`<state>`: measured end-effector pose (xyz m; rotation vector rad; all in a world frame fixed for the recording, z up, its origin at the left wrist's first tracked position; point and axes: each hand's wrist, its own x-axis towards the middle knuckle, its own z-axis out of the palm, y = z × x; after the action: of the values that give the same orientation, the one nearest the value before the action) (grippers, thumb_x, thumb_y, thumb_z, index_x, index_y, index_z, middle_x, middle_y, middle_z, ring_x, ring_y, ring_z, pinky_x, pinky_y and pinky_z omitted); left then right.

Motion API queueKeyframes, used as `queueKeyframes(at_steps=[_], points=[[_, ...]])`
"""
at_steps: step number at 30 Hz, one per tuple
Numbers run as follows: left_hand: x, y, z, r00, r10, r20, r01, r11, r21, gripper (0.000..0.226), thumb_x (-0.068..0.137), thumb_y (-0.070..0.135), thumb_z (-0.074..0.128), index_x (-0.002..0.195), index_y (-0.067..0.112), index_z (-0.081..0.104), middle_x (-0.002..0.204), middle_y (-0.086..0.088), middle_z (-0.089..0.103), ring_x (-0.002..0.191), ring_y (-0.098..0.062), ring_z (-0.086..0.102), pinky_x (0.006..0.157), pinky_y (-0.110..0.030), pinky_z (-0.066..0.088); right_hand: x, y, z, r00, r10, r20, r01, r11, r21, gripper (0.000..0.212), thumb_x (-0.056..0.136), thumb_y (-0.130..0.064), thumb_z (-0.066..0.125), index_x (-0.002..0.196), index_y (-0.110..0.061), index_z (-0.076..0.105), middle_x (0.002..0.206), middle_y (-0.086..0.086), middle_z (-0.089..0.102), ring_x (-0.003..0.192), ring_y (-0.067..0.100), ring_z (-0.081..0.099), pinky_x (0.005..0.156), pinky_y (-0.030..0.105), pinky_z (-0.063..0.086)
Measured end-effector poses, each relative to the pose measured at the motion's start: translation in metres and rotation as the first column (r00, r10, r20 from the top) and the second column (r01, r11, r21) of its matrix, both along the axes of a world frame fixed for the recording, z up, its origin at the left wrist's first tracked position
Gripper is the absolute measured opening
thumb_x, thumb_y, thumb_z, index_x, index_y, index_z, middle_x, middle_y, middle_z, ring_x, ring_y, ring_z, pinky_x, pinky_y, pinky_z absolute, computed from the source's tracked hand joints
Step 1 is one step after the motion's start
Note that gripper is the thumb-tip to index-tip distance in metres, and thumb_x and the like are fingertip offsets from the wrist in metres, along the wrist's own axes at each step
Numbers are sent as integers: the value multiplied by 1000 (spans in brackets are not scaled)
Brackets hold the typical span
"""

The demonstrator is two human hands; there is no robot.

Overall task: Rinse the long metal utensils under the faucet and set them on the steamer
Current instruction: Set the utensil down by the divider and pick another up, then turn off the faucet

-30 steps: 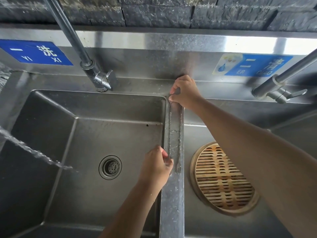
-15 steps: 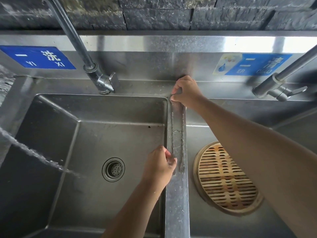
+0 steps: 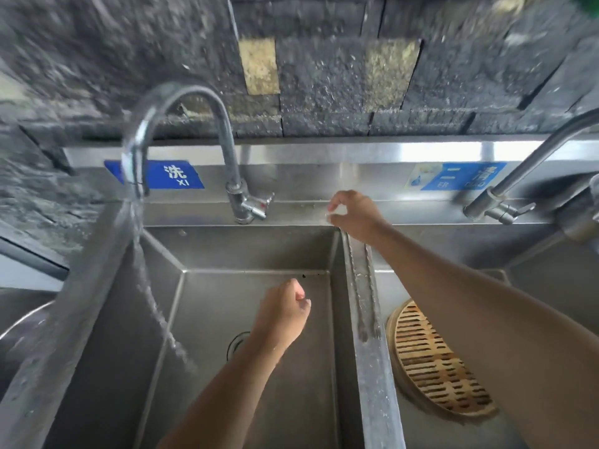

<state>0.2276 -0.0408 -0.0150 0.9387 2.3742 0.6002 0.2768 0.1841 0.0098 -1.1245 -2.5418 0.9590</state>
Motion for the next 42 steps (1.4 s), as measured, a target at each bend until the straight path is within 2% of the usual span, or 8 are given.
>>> queueKeyframes(at_steps=[9, 17, 20, 22, 29, 33, 37, 42], points=[[-110, -32, 60, 987, -74, -143, 86, 993, 77, 24, 88, 26, 62, 108, 14, 62, 105, -7, 68, 100, -27, 62, 86, -33, 49, -52, -80, 49, 999, -40, -35, 40, 999, -3, 33, 85, -23, 73, 115, -15, 63, 119, 2, 67, 111, 19, 61, 84, 22, 41], [-155, -30, 61, 987, -101, -125, 125, 970, 206, 54, 89, 26, 65, 138, 13, 44, 136, -8, 53, 124, -24, 51, 103, -36, 41, -93, -101, 26, 961, -246, -122, 223, 959, -176, 64, 81, -31, 80, 134, -15, 47, 127, 6, 59, 110, 21, 59, 90, 36, 52], [-167, -18, 53, 996, -70, -57, 83, 964, 253, 65, 92, 21, 62, 148, 8, 31, 147, -13, 42, 134, -25, 42, 103, -25, 30, -105, -99, 4, 941, -302, -154, 259, 934, -248, 62, 81, -34, 80, 130, -17, 47, 124, 4, 59, 108, 20, 59, 78, 28, 52], [-173, -8, 50, 998, -57, -42, 67, 950, 304, 70, 92, 18, 63, 150, 5, 27, 148, -13, 43, 135, -22, 41, 98, -17, 26, -111, -97, -10, 931, -314, -187, 253, 923, -290, 61, 80, -32, 81, 128, -17, 47, 123, 5, 59, 107, 21, 60, 85, 35, 54], [-190, 38, 39, 995, 84, 50, -97, 921, 378, 72, 91, 19, 65, 151, 9, 27, 154, -9, 37, 139, -22, 36, 111, -29, 27, -131, -78, -47, 897, -341, -281, 190, 873, -450, 56, 80, -16, 82, 127, -17, 51, 120, 5, 62, 108, 24, 64, 86, 42, 58], [-200, 61, 30, 995, 53, -80, -11, 887, 462, 39, 86, 20, 71, 122, 14, 56, 115, -2, 65, 105, -15, 60, 92, -30, 47, -139, -71, -54, 889, -312, -336, 101, 848, -521, 45, 80, -6, 79, 115, -23, 56, 99, -3, 66, 89, 15, 65, 72, 27, 53], [-209, 74, 15, 994, 73, -87, -25, 887, 462, 21, 83, 18, 74, 98, 19, 60, 86, 7, 66, 76, -11, 65, 69, -27, 56, -143, -67, -63, 898, -293, -327, 100, 862, -497, 37, 80, -6, 77, 109, -23, 60, 86, -11, 67, 83, 11, 64, 75, 29, 53], [-213, 77, 2, 987, 97, -125, -26, 879, 476, 20, 81, 16, 76, 90, 23, 60, 74, 17, 58, 66, 3, 58, 58, -12, 42, -149, -69, -67, 902, -301, -310, 143, 885, -444, 31, 82, -3, 70, 106, -20, 58, 80, -8, 63, 74, 15, 58, 75, 36, 51]])
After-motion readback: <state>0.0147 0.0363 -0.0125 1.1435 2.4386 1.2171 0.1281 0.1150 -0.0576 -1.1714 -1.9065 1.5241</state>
